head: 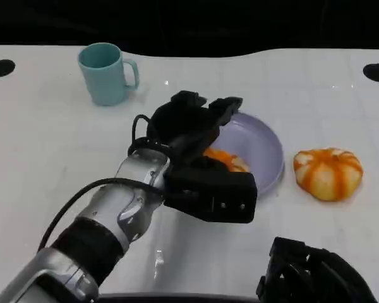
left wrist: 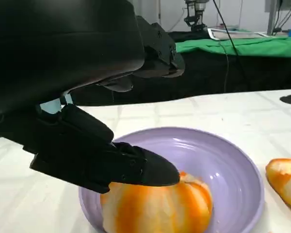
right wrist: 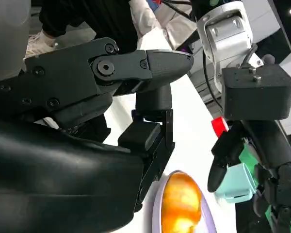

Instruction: Grasp the bread from the table and place it into the plate.

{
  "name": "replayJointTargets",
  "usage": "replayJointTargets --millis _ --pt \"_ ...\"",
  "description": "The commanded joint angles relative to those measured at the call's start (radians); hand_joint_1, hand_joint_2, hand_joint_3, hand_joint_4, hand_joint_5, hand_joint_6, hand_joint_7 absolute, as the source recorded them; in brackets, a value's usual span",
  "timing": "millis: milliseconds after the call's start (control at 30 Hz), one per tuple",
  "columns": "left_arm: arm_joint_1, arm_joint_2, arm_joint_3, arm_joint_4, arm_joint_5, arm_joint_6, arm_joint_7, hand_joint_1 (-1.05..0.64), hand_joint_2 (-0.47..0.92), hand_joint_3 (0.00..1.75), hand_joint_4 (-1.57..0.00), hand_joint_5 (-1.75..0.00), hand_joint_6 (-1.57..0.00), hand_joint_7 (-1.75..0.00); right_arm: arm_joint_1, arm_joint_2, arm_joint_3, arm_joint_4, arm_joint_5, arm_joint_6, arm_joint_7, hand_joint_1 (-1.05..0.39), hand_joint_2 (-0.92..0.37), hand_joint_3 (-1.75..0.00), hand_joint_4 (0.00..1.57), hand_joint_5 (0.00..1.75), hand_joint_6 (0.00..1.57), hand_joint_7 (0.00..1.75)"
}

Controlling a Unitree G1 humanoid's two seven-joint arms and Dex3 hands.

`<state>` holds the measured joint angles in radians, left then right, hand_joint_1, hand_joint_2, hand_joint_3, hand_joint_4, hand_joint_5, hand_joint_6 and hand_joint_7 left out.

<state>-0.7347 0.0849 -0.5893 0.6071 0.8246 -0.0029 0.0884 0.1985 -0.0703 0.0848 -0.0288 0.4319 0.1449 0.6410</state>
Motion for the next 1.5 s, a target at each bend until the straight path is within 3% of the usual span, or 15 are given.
replayJointTargets --millis 33,400,533,700,833,1000,1100,1167,1333,1500 --pt "0.056 0.049 0.034 -0.079 -0.039 -0.03 -0.01 -0.74 0.92 0.31 -0.09 -0.44 -0.2 -0.03 0.001 -0.007 -0.009 -0.011 0.007 0.0 -0.002 -0.69 -0.92 -0.27 0.87 1.55 0.8 1.29" --pt "0.305 0.086 0.192 -0.249 -0.221 -0.296 0.145 -0.51 0.92 0.15 -0.53 -0.73 -0.59 -0.17 0.004 -0.009 -0.011 -0.017 0.012 0.007 0.0 -0.69 -0.92 -0.27 0.86 1.56 0.79 1.3" --pt "0.374 0.076 0.23 -0.284 -0.264 -0.377 0.183 -0.42 0.92 0.1 -0.54 -0.96 -0.67 -0.2 0.004 -0.011 -0.011 -0.017 0.01 0.01 -0.002 -0.69 -0.92 -0.27 0.86 1.56 0.79 1.3" --pt "0.44 0.076 0.273 -0.262 -0.298 -0.566 0.279 -0.25 0.88 0.09 -0.69 -1.14 -0.81 -0.34 0.0 -0.01 -0.011 -0.01 0.014 0.006 0.006 -0.69 -0.92 -0.27 0.86 1.57 0.79 1.31" --pt "0.49 0.076 0.307 -0.257 -0.322 -0.658 0.298 -0.23 0.82 0.23 -0.73 -1.27 -0.76 -0.64 0.0 -0.009 -0.01 -0.009 0.014 0.005 0.009 -0.69 -0.92 -0.26 0.85 1.57 0.79 1.32" --pt "0.556 0.08 0.339 -0.244 -0.395 -0.759 0.266 -0.2 0.65 0.62 -0.8 -1.3 -0.89 -0.62 0.005 -0.01 -0.006 -0.014 0.006 -0.002 0.006 -0.69 -0.92 -0.26 0.85 1.57 0.78 1.32" --pt "0.606 0.061 0.343 -0.234 -0.516 -0.803 0.195 -0.19 0.63 0.68 -0.81 -1.29 -0.91 -0.63 0.008 -0.008 -0.004 -0.02 0.004 -0.003 0.004 -0.69 -0.92 -0.27 0.85 1.57 0.78 1.33" --pt "0.652 0.049 0.339 -0.254 -0.621 -0.79 0.119 -0.18 0.65 0.7 -0.81 -1.29 -0.93 -0.66 0.01 -0.006 -0.004 -0.023 0.009 0.001 0.005 -0.68 -0.92 -0.27 0.85 1.57 0.78 1.34" --pt "0.764 0.037 0.339 -0.356 -0.831 -0.691 -0.065 -0.17 0.64 0.85 -0.78 -1.48 -0.82 -1.01 0.012 -0.004 0.002 -0.03 0.004 -0.003 0.004 -0.67 -0.92 -0.28 0.85 1.57 0.77 1.34" --pt "0.876 0.011 0.343 -0.469 -0.958 -0.569 -0.174 -0.15 0.59 1.01 -0.73 -1.68 -0.75 -1.24 0.014 -0.003 0.004 -0.029 0.002 -0.008 0.002 -0.68 -0.92 -0.29 0.85 1.57 0.77 1.35"
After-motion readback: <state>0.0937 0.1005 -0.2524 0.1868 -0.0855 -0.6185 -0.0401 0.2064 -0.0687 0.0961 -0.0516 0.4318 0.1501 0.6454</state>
